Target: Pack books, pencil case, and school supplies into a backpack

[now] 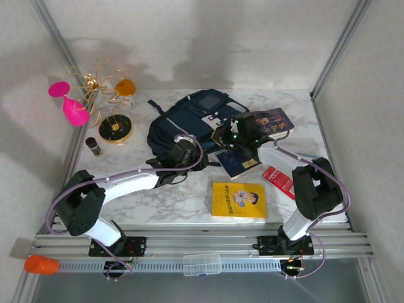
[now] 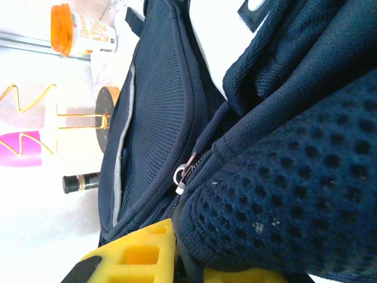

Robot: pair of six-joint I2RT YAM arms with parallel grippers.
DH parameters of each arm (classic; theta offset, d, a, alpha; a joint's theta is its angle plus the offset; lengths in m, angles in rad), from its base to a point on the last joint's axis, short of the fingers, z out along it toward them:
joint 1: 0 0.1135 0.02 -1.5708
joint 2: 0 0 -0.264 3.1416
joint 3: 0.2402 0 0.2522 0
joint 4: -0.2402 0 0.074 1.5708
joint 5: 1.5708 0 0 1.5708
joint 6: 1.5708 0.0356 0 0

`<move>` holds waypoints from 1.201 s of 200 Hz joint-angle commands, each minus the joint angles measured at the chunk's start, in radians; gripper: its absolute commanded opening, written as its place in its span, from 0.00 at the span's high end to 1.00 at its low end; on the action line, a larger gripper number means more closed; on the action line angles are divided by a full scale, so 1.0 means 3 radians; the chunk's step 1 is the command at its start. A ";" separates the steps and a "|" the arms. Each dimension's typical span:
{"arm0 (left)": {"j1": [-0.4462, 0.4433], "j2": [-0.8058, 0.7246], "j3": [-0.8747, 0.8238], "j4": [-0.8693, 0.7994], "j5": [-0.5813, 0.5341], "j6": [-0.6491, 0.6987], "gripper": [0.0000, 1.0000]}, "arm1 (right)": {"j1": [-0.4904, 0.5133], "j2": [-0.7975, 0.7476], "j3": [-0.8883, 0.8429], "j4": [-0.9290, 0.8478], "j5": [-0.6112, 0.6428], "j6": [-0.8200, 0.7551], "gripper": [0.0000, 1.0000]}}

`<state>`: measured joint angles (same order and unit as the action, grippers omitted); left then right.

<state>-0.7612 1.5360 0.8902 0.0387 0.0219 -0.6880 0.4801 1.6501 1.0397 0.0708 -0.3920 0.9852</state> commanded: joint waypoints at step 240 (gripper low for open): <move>0.0170 -0.0067 0.0109 -0.0045 -0.0201 0.0303 1.00 | -0.0179 -0.0203 -0.0025 0.0124 -0.0166 -0.0147 1.00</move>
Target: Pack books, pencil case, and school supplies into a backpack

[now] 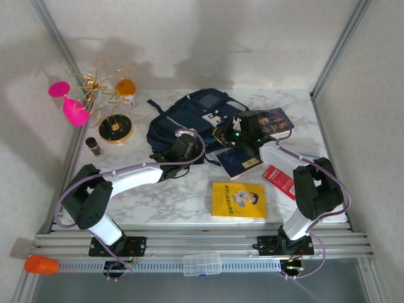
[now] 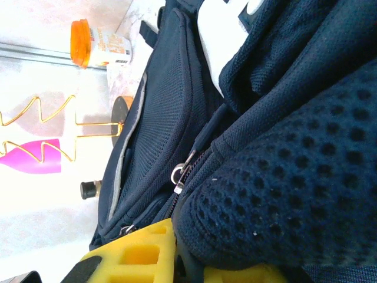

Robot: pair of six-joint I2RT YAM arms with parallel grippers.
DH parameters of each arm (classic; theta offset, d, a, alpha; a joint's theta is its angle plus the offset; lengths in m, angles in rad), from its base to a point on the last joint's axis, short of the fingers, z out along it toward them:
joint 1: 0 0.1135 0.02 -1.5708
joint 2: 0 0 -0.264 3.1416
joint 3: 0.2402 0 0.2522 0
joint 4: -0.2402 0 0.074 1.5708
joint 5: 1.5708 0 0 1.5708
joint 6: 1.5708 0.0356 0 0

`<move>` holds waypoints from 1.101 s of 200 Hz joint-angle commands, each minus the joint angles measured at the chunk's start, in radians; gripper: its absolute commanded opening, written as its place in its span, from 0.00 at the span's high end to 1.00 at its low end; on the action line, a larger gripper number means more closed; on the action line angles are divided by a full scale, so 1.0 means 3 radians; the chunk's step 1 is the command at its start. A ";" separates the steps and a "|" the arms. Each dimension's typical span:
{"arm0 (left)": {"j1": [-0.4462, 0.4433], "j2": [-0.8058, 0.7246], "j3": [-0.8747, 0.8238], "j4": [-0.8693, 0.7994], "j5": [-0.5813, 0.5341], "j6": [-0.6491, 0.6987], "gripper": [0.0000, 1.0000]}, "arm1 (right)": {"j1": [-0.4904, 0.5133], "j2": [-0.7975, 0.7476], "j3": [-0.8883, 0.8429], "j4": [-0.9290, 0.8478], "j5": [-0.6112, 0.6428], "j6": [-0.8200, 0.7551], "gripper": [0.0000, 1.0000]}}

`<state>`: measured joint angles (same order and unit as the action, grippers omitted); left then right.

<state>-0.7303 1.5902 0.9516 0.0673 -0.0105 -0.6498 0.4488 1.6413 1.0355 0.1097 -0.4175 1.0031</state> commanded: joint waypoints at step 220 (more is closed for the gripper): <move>0.0093 -0.0705 -0.0364 -0.0416 0.0516 0.0957 1.00 | -0.0271 -0.0117 -0.0044 -0.0260 -0.0413 -0.0158 0.43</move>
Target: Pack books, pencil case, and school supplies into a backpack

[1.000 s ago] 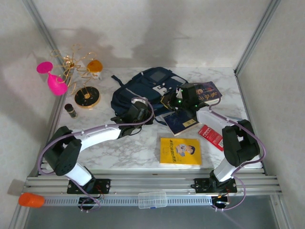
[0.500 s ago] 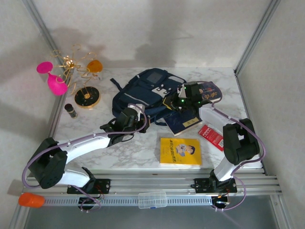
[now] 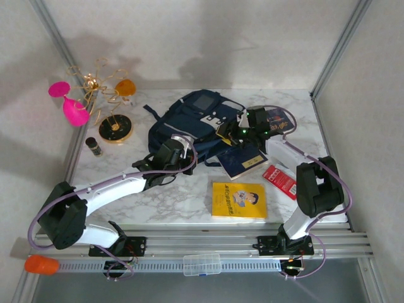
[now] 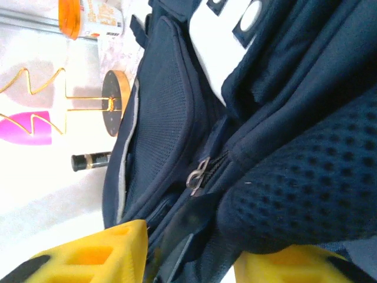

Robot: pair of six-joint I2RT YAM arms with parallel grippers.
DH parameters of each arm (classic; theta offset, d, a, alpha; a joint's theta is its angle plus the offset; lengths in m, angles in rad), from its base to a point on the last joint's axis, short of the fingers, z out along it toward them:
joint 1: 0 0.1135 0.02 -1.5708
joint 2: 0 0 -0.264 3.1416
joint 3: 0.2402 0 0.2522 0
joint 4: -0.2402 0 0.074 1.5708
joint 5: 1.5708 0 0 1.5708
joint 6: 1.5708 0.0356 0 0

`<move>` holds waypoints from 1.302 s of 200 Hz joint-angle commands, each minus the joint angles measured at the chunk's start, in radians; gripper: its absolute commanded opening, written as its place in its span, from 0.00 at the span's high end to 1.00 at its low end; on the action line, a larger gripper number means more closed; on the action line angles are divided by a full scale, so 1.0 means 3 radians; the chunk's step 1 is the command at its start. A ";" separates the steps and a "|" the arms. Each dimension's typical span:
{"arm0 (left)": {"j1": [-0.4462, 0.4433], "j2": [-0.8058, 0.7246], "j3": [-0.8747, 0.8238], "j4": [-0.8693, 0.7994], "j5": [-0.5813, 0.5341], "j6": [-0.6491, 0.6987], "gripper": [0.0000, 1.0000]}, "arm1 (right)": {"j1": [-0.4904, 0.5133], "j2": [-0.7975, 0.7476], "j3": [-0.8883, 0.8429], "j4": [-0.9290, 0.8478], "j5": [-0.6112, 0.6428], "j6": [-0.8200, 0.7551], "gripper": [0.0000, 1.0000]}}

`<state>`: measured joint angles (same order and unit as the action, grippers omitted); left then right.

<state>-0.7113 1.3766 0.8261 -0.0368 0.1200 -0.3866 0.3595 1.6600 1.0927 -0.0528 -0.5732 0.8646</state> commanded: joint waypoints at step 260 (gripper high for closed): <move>-0.0221 -0.0458 -0.0335 -0.0201 0.0372 -0.0467 1.00 | 0.0609 -0.0008 0.0012 0.0191 0.0435 -0.0367 0.95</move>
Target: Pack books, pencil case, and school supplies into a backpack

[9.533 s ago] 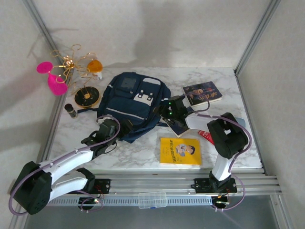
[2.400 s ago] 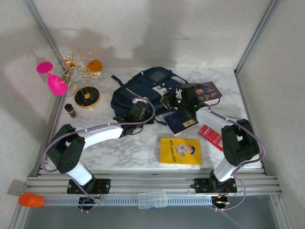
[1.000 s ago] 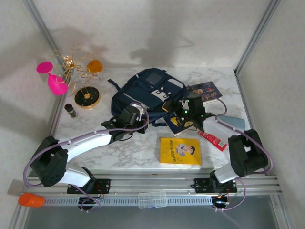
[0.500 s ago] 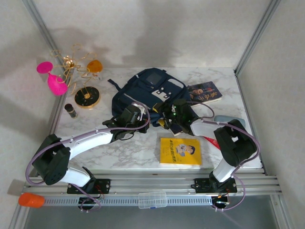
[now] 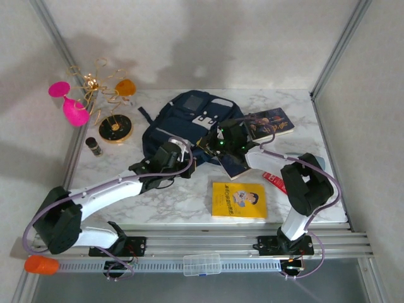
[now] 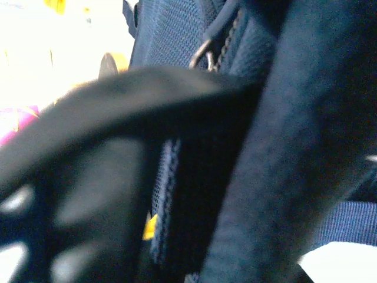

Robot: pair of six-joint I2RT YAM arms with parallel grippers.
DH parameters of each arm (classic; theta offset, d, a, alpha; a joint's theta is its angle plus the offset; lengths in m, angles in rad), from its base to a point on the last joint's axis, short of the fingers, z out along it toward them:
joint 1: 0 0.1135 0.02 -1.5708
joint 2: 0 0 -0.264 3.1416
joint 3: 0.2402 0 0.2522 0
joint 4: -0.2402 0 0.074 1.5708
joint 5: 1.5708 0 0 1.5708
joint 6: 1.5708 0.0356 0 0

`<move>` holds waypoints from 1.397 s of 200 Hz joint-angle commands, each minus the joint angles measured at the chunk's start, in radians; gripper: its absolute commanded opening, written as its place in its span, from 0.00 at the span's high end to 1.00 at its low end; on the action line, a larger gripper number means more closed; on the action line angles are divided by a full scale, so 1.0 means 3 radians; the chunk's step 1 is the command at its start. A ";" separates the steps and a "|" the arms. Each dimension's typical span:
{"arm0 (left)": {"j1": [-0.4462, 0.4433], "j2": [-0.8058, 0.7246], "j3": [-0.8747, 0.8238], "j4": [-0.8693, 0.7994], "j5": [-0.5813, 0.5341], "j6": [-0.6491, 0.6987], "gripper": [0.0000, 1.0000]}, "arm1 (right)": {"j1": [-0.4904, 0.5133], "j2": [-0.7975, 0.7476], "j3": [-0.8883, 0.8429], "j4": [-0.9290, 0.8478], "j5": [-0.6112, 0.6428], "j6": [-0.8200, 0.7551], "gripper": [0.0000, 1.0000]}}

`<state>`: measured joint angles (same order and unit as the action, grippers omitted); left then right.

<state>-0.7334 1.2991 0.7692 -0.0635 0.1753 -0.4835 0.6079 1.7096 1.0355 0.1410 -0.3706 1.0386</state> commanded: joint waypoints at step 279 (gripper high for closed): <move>-0.0228 0.0232 0.0105 0.0415 0.0188 -0.0227 1.00 | 0.0097 -0.0276 -0.0942 0.1253 0.0005 0.0944 0.48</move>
<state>-0.7811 1.3754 0.7643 -0.0174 0.2203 -0.5297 0.6052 1.5917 0.6941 0.4278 -0.4191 1.2991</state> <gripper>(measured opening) 0.042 0.606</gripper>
